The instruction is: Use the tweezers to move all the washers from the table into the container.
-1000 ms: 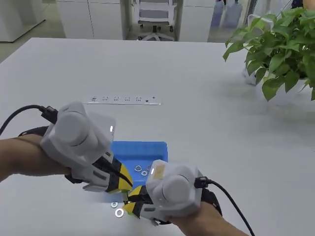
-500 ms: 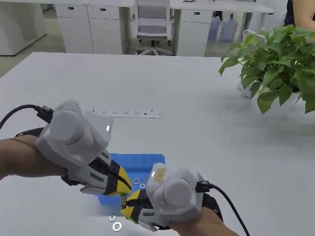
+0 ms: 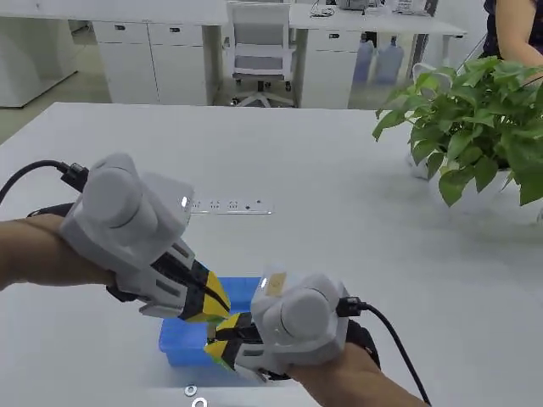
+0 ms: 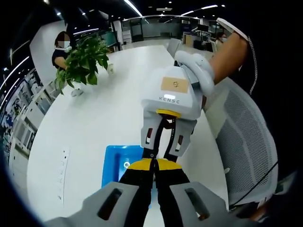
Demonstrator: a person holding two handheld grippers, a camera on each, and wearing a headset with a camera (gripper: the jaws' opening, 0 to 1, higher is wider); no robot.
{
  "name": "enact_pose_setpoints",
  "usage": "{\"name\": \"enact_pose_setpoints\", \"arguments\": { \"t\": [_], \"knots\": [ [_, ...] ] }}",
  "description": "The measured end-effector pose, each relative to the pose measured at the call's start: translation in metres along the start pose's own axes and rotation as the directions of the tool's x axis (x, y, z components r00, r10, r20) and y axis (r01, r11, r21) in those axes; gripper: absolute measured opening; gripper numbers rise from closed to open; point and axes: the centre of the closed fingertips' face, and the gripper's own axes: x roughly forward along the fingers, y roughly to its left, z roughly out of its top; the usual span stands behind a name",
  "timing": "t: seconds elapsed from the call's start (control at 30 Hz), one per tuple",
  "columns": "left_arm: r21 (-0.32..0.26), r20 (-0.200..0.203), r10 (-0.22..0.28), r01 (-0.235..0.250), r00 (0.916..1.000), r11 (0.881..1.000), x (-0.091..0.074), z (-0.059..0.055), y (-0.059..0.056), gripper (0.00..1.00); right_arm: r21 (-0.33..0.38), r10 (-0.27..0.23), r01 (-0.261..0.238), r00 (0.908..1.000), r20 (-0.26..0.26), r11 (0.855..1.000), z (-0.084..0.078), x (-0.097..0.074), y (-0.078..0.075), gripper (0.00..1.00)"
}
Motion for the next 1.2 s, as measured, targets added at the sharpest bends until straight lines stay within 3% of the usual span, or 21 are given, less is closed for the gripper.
{"name": "enact_pose_setpoints", "arguments": {
  "t": [0.5,1.2],
  "knots": [
    [0.016,0.013,0.001,-0.001,0.9999,1.000,0.005,-0.004,0.023,0.05,-0.005,-0.008,0.008,1.0000,0.002,1.000,-0.001,0.008,-0.024,0.09],
    [-0.012,0.018,-0.017,0.018,0.9997,1.000,0.026,-0.023,0.045,0.05,0.030,-0.005,0.006,0.9996,-0.029,1.000,-0.022,0.028,-0.044,0.10]
  ]
}}
